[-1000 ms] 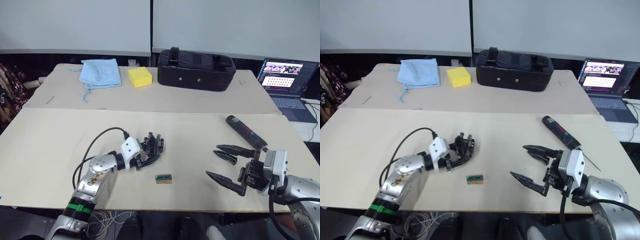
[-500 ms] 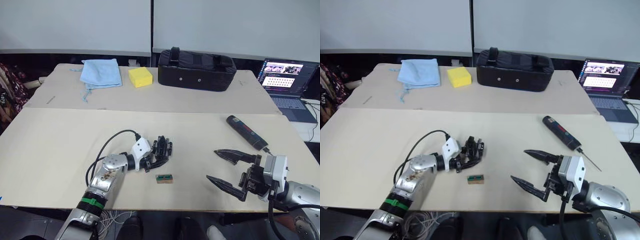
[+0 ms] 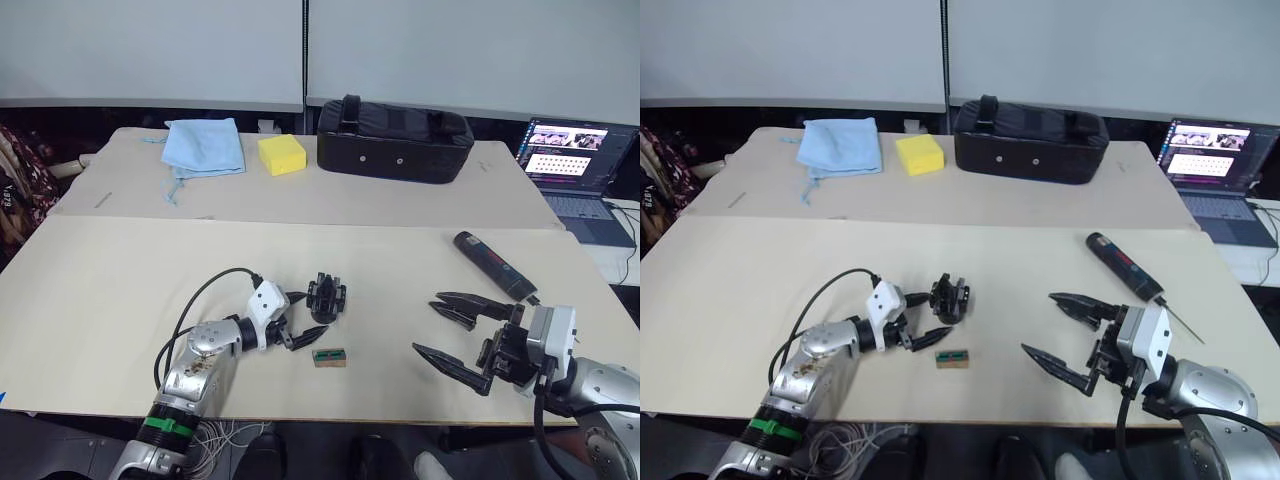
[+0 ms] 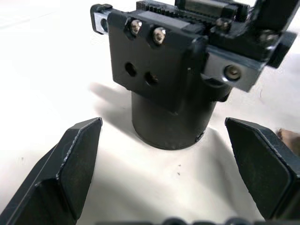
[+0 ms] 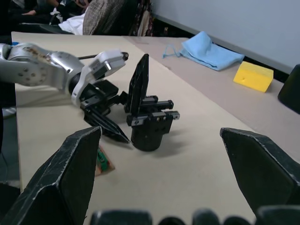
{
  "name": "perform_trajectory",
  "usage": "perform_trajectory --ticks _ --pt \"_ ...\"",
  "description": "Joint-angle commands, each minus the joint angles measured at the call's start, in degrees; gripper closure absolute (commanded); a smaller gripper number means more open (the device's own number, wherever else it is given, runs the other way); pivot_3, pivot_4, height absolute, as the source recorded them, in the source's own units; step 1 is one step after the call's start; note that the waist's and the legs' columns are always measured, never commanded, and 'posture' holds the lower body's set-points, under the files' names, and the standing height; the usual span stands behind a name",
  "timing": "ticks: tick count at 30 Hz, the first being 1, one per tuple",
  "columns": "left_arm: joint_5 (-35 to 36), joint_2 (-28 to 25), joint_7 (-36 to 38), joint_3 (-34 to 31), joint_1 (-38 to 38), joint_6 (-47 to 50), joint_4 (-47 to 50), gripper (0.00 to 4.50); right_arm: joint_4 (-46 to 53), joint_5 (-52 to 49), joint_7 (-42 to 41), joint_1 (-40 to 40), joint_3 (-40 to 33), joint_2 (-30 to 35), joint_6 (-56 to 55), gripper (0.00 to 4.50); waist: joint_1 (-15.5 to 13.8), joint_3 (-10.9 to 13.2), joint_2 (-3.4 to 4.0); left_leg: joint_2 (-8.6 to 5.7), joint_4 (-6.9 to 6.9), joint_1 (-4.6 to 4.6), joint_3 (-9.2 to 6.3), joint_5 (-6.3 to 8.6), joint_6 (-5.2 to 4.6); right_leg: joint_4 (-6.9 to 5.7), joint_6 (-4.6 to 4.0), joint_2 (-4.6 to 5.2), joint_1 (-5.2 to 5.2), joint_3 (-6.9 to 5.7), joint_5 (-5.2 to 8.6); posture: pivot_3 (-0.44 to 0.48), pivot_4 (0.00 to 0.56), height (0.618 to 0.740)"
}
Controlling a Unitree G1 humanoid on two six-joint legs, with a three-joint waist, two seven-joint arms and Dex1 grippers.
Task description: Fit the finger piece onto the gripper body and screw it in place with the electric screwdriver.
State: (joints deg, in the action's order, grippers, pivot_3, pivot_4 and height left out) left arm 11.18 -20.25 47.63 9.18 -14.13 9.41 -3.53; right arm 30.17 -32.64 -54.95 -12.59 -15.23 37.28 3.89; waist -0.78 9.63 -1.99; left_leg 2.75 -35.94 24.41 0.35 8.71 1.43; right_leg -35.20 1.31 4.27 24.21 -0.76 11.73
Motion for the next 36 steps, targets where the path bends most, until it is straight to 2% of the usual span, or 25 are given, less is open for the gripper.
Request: perform_trajectory --ticks 1,5,10,13,14,16,20,25,30,35,36 --pt "0.3 0.7 -1.6 0.5 0.4 2.1 3.9 0.05 0.5 0.3 0.2 0.4 -0.6 -0.4 -1.7 0.00 0.0 0.0 0.00 0.00 0.00 0.00 0.00 0.00 0.00 0.00 0.00 0.00 0.00 0.00 0.00 0.000 0.150 0.740" --pt "-2.4 4.1 -7.6 2.6 1.7 5.2 5.4 0.05 0.5 0.3 0.7 1.4 0.1 -0.3 -1.0 0.00 0.0 0.0 0.02 -0.03 0.00 -0.01 0.00 -0.01 -0.01 0.01 0.01 0.01 -0.01 0.02 0.00 0.000 0.150 0.740" --pt "-2.5 5.9 -10.0 3.0 1.6 8.2 5.9 0.05 0.6 0.4 1.4 2.3 0.8 -0.3 -0.7 0.00 0.0 -0.1 0.12 -0.03 -0.01 -0.03 0.00 0.00 -0.01 0.00 0.01 0.01 -0.04 0.02 0.00 0.000 0.150 0.740" --pt "-3.5 5.0 -9.5 3.4 0.9 7.7 5.1 0.86 0.8 0.3 1.5 2.1 1.0 -0.3 -0.5 0.00 0.0 -0.1 0.19 -0.05 -0.01 -0.06 0.00 0.00 -0.01 0.01 0.01 0.01 -0.06 0.02 0.00 0.000 0.150 0.740" --pt "-3.4 4.8 -9.1 3.4 0.8 7.6 4.8 1.41 0.9 0.3 1.6 1.9 1.1 -0.3 -0.5 0.00 0.0 -0.1 0.19 -0.05 -0.01 -0.06 0.00 0.00 -0.01 0.00 0.01 0.01 -0.06 0.01 0.00 0.000 0.150 0.740" --pt "-2.8 3.6 -7.4 2.8 0.1 6.5 3.9 2.23 1.0 0.3 1.6 1.5 1.1 -0.3 -0.6 0.00 0.0 -0.1 0.19 -0.05 -0.01 -0.06 0.00 0.00 0.00 0.00 0.01 0.01 -0.05 0.02 0.00 0.000 0.150 0.740" --pt "-1.6 -1.7 1.3 2.3 -4.0 2.7 -0.2 2.22 1.5 0.1 1.9 0.8 1.0 -0.4 -0.5 0.00 0.2 -0.1 0.20 -0.02 0.00 -0.04 0.00 0.00 0.00 -0.01 0.00 -0.03 0.00 0.01 0.00 0.000 0.150 0.740" --pt "1.0 -6.3 15.1 0.9 -13.5 -6.4 -13.1 2.22 3.0 -1.7 0.1 -2.8 0.1 0.4 -0.1 0.00 0.1 -0.1 0.19 -0.01 0.01 -0.03 0.00 0.00 -0.01 -0.04 -0.02 -0.05 0.05 0.00 0.02 0.000 0.150 0.740" --pt "-0.9 -3.9 19.3 1.6 -18.6 -16.7 -27.4 2.22 2.4 -0.9 -0.1 -2.2 0.4 0.3 -0.8 0.00 0.0 -0.1 0.21 -0.08 -0.04 0.10 0.00 -0.02 -0.07 0.09 0.03 0.04 0.04 0.00 -0.02 0.000 0.150 0.740" --pt "-1.1 -2.2 20.4 0.9 -19.6 -18.9 -33.2 2.22 3.1 -0.6 0.5 -2.5 0.7 -0.2 -0.7 0.00 -0.6 -0.1 0.21 -0.11 -0.09 0.20 0.01 0.00 -0.13 0.11 0.11 0.05 0.04 -0.01 -0.03 0.000 0.150 0.740" --pt "-1.2 -2.0 19.9 0.5 -19.5 -19.0 -33.4 1.20 3.2 -0.7 0.5 -2.8 0.5 -0.2 -0.7 0.00 -0.6 -0.1 0.21 -0.11 -0.09 0.20 0.00 0.01 -0.14 0.11 0.11 0.05 0.04 0.00 -0.03 0.000 0.150 0.740"
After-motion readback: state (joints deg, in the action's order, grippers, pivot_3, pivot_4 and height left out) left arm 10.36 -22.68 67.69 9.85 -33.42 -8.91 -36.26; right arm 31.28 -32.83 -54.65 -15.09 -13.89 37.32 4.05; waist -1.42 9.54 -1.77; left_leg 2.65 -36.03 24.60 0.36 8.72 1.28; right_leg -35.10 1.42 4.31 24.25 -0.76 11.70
